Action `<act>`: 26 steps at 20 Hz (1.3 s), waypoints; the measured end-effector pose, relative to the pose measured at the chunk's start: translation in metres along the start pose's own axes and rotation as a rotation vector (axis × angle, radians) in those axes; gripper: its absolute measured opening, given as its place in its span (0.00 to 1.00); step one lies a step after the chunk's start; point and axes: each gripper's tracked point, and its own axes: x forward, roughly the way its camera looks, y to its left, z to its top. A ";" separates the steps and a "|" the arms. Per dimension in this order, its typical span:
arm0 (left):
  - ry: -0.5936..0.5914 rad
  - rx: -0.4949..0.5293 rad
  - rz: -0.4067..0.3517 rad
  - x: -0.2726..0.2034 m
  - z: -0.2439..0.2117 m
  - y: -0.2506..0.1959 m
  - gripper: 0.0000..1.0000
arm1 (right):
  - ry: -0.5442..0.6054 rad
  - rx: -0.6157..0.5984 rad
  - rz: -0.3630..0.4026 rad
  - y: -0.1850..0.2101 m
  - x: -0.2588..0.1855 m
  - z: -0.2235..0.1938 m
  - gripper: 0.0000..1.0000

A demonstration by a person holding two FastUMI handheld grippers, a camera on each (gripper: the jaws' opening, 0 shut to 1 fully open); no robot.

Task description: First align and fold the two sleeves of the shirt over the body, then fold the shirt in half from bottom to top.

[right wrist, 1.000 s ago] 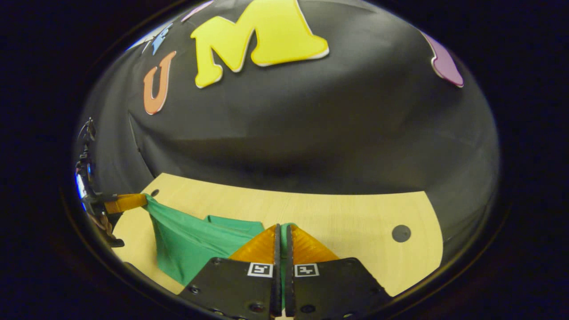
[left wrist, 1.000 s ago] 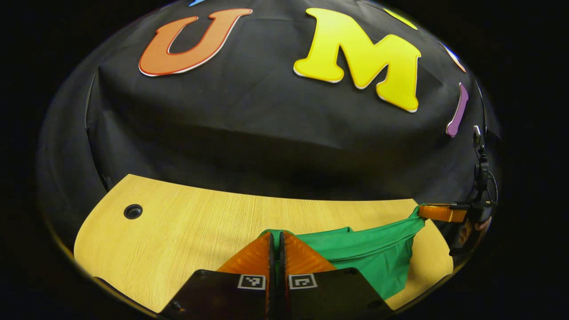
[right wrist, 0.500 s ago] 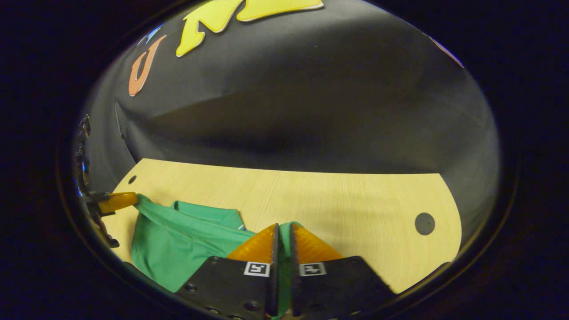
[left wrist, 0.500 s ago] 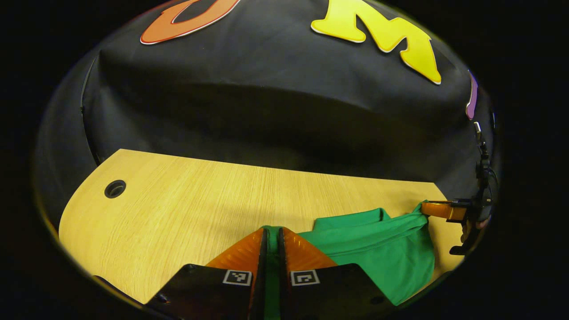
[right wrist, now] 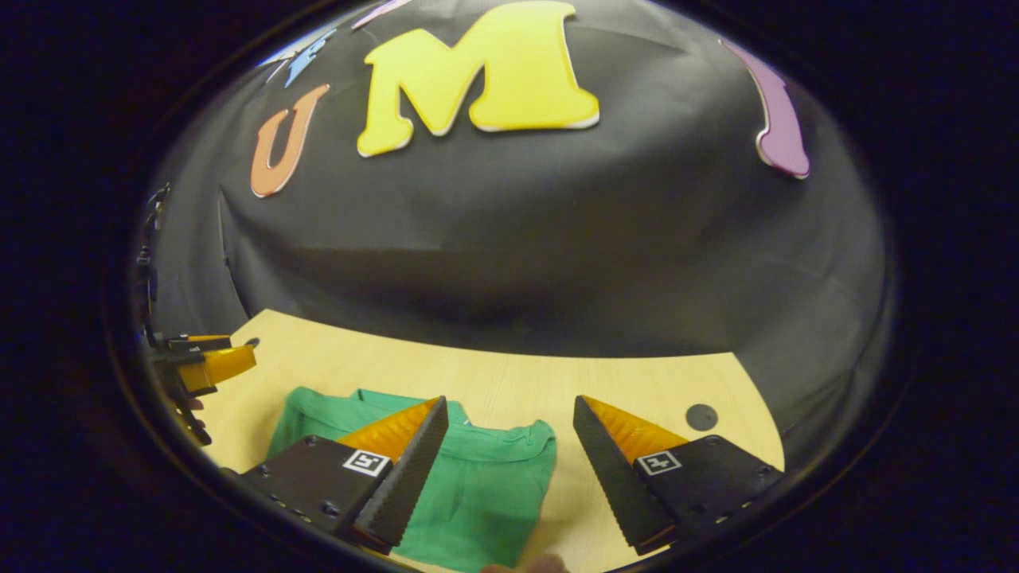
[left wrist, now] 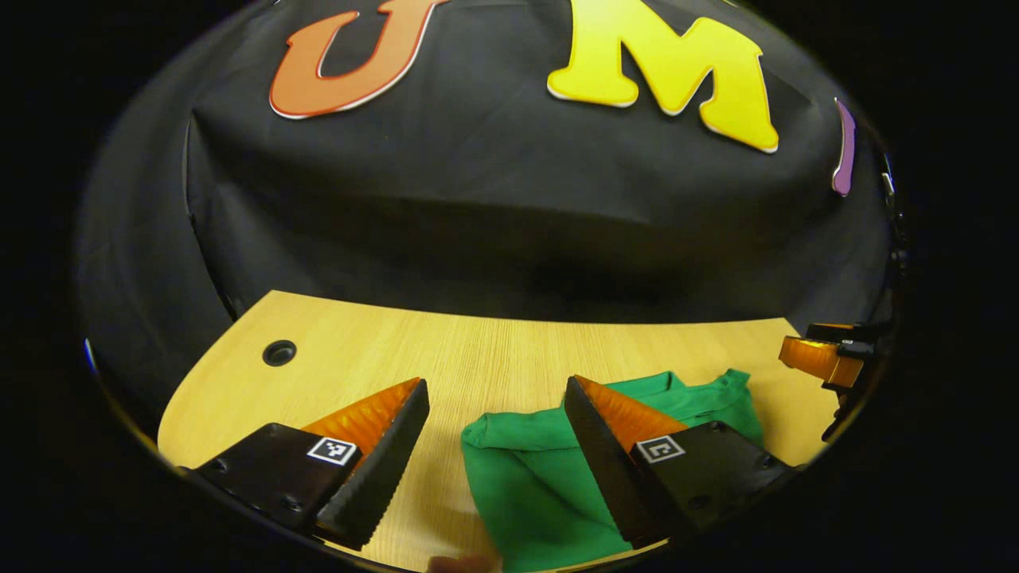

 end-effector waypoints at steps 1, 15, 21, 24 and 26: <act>-0.026 -0.005 0.005 -0.014 0.010 -0.002 1.00 | -0.024 -0.005 -0.003 0.004 -0.020 0.009 0.97; -0.391 0.057 -0.021 -0.305 0.113 -0.032 1.00 | -0.306 -0.032 -0.094 0.061 -0.305 0.054 0.96; -0.428 0.070 -0.044 -0.361 0.099 -0.043 1.00 | -0.369 -0.003 -0.130 0.073 -0.371 0.042 0.97; -0.456 0.101 -0.054 -0.373 0.103 -0.045 1.00 | -0.378 -0.003 -0.136 0.076 -0.384 0.039 0.96; -0.464 0.104 -0.064 -0.379 0.103 -0.047 1.00 | -0.395 0.011 -0.137 0.079 -0.390 0.041 0.97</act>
